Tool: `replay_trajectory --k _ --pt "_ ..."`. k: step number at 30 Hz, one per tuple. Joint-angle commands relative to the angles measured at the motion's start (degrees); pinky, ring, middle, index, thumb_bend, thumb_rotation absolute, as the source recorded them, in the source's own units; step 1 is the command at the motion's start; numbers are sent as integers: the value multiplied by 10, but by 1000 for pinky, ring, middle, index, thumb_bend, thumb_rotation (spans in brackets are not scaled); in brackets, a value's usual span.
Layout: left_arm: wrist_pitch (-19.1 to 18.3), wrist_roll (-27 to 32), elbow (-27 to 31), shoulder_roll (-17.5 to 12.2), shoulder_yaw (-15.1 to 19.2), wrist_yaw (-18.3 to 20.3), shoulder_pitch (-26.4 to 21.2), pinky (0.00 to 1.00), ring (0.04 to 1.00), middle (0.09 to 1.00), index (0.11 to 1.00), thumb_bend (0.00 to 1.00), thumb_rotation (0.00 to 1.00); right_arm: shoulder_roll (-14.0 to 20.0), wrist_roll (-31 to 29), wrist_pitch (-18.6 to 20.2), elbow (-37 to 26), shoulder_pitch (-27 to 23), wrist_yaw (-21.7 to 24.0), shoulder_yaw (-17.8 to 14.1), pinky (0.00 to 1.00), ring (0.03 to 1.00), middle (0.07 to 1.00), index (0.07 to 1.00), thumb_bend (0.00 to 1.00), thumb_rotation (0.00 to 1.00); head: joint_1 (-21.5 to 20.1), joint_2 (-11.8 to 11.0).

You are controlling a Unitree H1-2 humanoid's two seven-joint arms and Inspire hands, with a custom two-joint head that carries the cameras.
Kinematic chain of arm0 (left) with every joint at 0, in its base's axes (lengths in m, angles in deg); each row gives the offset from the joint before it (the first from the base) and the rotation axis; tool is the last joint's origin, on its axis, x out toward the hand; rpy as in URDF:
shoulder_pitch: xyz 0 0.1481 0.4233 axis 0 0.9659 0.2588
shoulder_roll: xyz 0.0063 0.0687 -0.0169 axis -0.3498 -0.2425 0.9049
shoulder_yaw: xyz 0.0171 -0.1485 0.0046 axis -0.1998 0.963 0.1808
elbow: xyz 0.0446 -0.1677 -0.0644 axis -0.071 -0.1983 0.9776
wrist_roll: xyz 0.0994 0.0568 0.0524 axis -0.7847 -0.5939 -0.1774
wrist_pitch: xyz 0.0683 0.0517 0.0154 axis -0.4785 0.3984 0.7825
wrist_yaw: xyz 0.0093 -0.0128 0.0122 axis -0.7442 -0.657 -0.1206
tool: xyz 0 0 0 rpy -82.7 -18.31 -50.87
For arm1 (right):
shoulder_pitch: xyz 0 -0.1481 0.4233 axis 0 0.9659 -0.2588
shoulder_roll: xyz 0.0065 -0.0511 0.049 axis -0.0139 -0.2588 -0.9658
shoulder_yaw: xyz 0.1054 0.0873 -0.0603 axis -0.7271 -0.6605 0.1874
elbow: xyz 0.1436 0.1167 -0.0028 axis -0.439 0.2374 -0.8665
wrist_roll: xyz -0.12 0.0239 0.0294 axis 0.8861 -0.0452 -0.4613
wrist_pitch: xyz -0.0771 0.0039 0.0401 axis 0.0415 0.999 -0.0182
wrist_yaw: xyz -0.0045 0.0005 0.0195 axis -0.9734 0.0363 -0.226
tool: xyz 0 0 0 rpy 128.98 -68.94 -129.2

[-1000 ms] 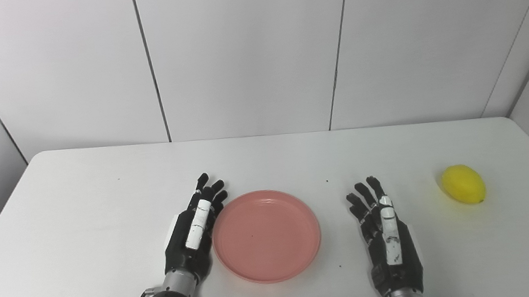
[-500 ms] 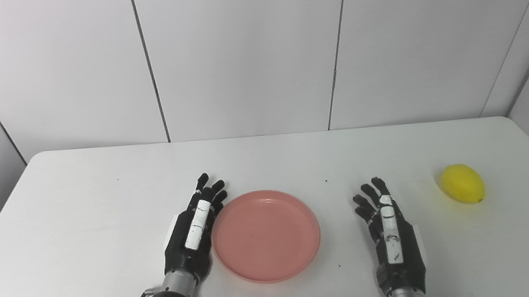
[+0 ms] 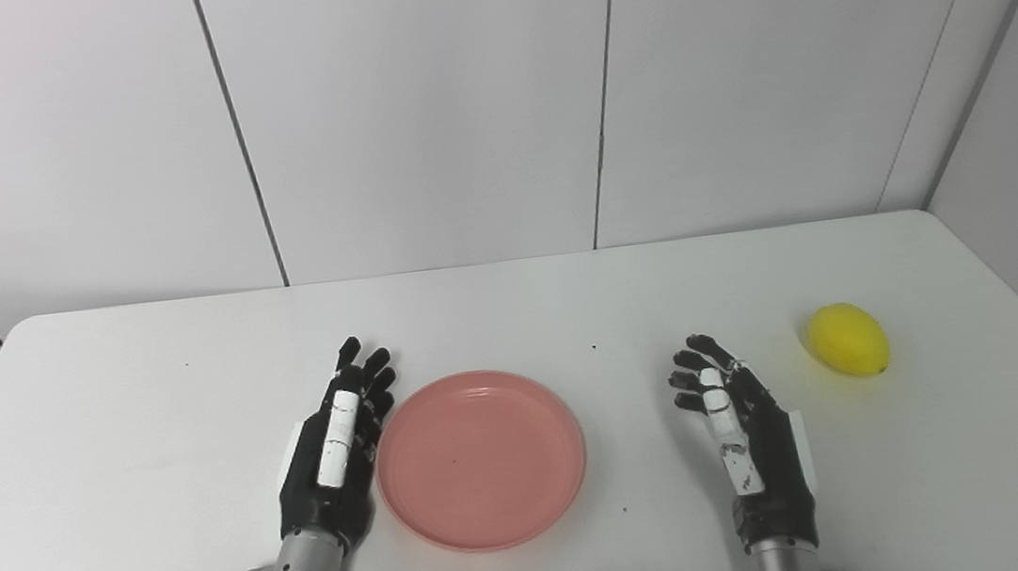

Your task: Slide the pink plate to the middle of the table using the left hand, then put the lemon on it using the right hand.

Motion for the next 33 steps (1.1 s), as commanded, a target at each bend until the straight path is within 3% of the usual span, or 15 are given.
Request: replay_trajectory --k 1,9,22,25,29,33 --pt "-15 2 -21 0 2 -4 9 1000 965 948 1000 853 744 13 17 -29 -13 -19 -9 -6 657 702 738 759 729 818 0 0" --pt "-15 2 -17 -3 2 2 12 1000 978 966 1000 852 757 54 23 -39 -17 -45 -10 -16 615 677 723 738 708 781 2 0" --pt "-17 6 -22 -18 8 15 7 1000 975 963 1000 838 763 91 79 -28 -21 -98 -36 -39 617 687 731 741 728 780 -50 -12" --pt "-20 9 -25 -22 9 16 6 1000 979 967 1000 829 763 98 97 -18 -19 -106 -41 -39 617 693 734 740 738 788 -64 -14" --pt "-24 13 -29 -24 11 17 5 1000 978 969 1000 818 757 113 144 2 -17 -116 -46 -35 601 690 743 722 754 870 -69 -15" --pt "-29 11 -28 -24 11 14 5 1000 971 967 1000 815 757 123 196 55 -30 -127 -40 -32 637 719 754 716 770 895 -70 -15"
